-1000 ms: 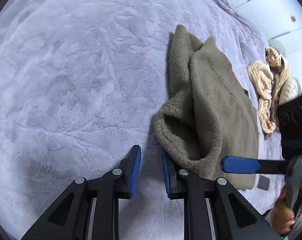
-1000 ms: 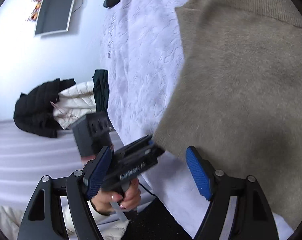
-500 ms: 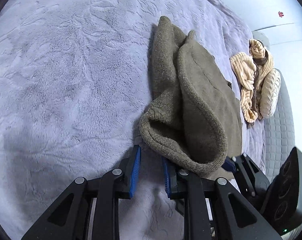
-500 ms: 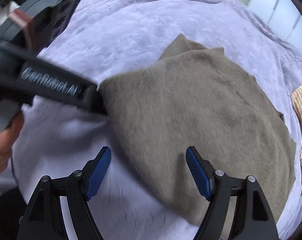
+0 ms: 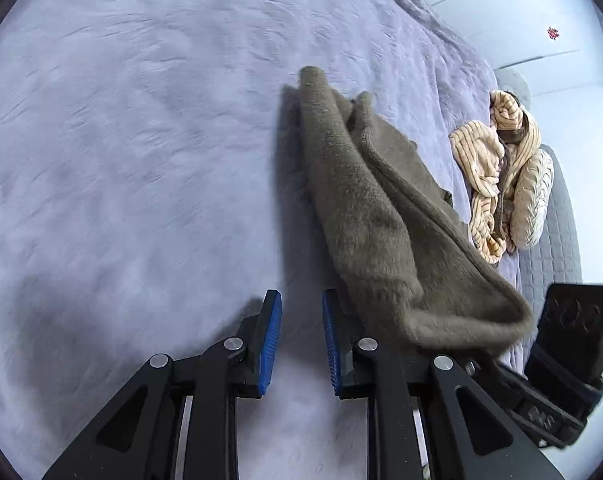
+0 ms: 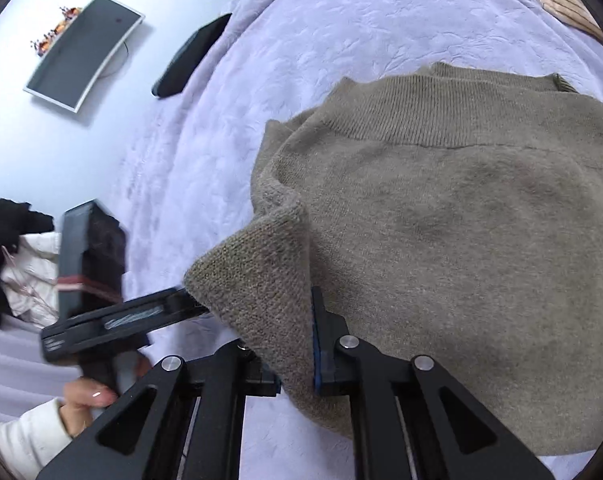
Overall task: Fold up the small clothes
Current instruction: 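Grasp the opposite sweater side edge with the right tool and lift it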
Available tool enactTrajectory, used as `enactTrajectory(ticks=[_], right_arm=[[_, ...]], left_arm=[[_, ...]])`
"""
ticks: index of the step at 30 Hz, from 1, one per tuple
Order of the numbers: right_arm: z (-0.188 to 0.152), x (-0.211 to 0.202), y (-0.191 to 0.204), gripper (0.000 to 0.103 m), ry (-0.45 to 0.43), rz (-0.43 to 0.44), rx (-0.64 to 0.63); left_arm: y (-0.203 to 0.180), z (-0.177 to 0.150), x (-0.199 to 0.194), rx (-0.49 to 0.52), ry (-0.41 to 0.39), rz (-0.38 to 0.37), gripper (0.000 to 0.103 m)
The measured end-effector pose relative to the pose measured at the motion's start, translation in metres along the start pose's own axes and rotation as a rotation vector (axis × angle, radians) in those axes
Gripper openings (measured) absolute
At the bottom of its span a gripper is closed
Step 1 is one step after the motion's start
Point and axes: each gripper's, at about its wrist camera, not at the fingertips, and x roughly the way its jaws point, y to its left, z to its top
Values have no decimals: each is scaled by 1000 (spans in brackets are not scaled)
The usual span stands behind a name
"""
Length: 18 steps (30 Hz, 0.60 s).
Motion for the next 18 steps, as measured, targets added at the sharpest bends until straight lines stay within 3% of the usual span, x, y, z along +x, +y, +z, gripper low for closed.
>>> enactTrajectory(ticks=[7,14,18], right_arm=[[-8,-36,-9,11,-37,84,20],[2,-62,-38,11,-91,186,116],[0,-85,-49,11,-134,263,148]], left_arm=[[-39,35,33,34,21,-68,21],[-88,35,42,73,7,-67,21],[-136,30,40,178,-13,-48,21]])
